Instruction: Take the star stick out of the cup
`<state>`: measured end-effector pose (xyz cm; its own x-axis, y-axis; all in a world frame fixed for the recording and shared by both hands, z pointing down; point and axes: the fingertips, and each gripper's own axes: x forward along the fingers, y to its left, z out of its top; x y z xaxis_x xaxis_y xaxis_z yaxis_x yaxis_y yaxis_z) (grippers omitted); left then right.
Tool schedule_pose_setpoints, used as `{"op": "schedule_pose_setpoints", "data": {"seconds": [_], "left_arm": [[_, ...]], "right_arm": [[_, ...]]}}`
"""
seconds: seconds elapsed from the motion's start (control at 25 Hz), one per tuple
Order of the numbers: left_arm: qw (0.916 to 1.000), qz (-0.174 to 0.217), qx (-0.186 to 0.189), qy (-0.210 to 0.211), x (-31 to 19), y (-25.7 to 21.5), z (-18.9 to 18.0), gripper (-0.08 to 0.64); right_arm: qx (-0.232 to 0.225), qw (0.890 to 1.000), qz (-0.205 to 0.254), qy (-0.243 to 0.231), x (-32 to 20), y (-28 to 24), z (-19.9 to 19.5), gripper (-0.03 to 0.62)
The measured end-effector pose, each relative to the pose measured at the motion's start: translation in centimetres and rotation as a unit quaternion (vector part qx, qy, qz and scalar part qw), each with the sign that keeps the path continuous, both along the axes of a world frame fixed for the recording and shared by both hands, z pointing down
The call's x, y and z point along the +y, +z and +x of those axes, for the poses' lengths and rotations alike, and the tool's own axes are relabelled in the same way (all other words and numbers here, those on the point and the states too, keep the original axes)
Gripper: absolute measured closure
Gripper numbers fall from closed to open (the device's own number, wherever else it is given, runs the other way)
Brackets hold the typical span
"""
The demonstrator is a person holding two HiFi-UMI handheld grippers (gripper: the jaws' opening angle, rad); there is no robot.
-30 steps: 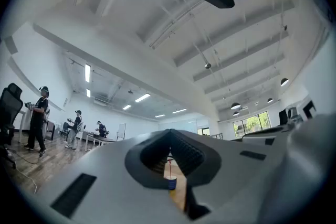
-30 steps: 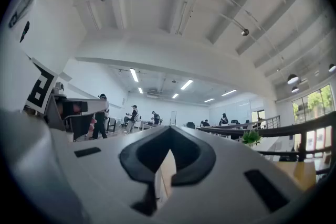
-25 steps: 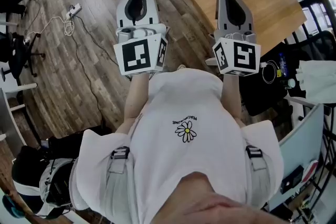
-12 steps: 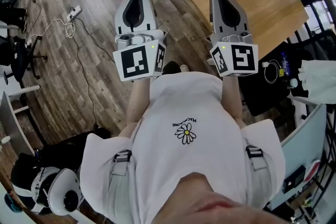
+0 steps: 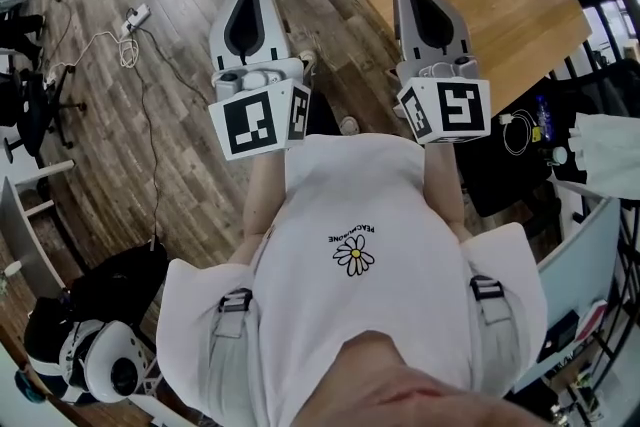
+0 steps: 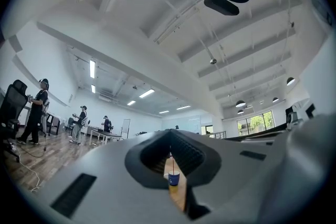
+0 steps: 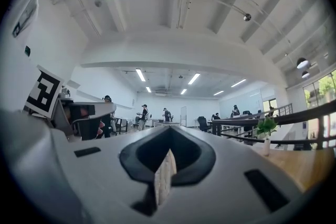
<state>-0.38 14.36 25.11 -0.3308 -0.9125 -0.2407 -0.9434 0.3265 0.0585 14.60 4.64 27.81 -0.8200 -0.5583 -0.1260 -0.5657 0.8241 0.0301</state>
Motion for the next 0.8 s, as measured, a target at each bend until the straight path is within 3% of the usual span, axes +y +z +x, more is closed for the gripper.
{"op": "schedule_pose_setpoints", "data": {"seconds": [0.36, 0.8], "left_arm": [[0.9997, 0.001, 0.003, 0.023, -5.1, 0.1, -3.6, 0.545], [0.9977, 0.004, 0.009, 0.067, -16.0, 0.1, -13.3, 0.545]], "right_arm": [[0.008, 1.000, -0.002, 0.005, -4.2, 0.4, -3.9, 0.584], [0.005, 0.998, -0.008, 0.061, -13.7, -0.1, -12.0, 0.584]]}}
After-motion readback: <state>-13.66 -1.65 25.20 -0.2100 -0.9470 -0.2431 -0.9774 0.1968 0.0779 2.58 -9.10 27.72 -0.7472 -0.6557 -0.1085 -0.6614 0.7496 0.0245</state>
